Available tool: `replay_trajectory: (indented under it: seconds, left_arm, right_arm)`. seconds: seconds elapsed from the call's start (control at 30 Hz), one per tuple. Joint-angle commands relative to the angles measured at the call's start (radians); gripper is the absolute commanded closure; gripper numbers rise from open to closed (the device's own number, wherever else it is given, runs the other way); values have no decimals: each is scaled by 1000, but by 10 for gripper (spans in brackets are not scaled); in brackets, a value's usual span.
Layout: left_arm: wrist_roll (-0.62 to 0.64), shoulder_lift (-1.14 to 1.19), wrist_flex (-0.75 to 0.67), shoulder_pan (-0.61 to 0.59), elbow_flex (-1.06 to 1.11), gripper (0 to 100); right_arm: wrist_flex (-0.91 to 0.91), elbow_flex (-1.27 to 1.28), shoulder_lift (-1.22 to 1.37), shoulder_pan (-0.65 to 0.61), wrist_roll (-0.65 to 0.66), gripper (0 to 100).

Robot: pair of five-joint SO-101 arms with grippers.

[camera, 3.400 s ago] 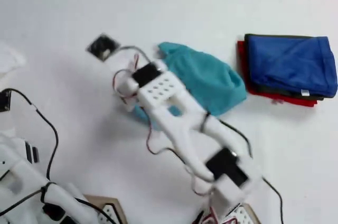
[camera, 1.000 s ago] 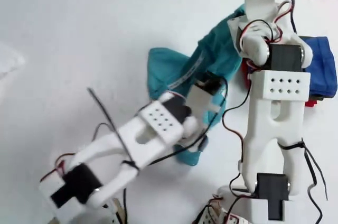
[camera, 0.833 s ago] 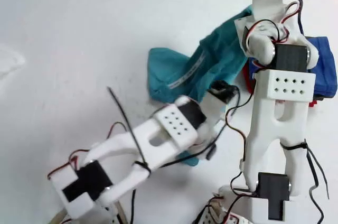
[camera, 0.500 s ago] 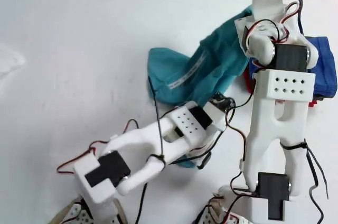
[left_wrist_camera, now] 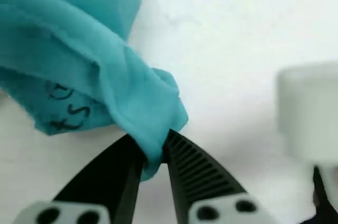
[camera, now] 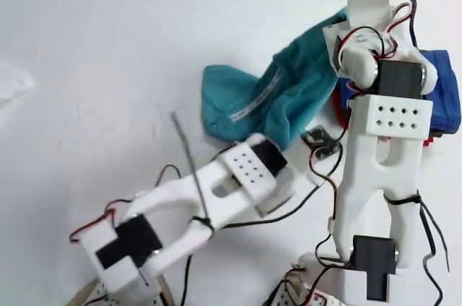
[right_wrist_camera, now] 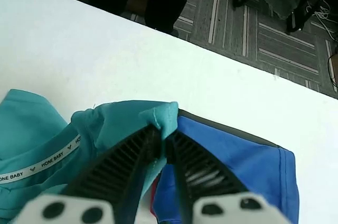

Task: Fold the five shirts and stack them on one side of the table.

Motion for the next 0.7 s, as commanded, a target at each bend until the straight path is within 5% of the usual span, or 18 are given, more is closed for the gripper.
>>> replay_trajectory:
  seconds: [0.0,0.2,0.4,0.67]
  left_arm:
    - [-15,-133,11,-83,-27,975]
    - [-28,-272,127,-284,-38,974]
    - [-281,-459,189,-522,-38,974]
    - [-298,-677,186,-735,-208,974]
  right_arm:
    - [-30,-14,-2,4,-91,979]
    - [-133,-66,-1,2,-213,980]
    - [-203,-198,-1,2,-212,980]
    - [-197,-410,-4,-25,-207,980]
